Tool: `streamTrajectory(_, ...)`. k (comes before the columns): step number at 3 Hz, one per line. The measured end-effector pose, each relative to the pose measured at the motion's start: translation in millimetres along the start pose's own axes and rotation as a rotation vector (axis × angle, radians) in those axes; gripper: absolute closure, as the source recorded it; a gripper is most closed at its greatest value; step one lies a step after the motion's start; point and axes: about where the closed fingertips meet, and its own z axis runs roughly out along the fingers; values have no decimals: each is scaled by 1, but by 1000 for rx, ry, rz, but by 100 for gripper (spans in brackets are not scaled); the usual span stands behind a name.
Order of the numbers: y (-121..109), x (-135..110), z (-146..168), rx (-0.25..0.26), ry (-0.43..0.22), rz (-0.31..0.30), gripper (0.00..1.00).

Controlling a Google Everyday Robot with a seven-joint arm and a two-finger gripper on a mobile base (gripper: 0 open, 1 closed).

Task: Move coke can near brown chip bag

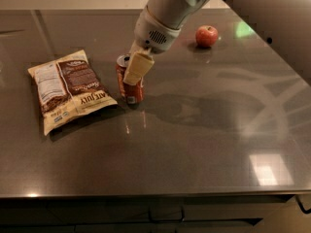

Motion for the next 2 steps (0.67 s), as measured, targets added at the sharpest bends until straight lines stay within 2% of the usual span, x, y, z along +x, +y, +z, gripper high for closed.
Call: streamTrajectory(2, 2, 2, 12, -6, 3, 26, 36)
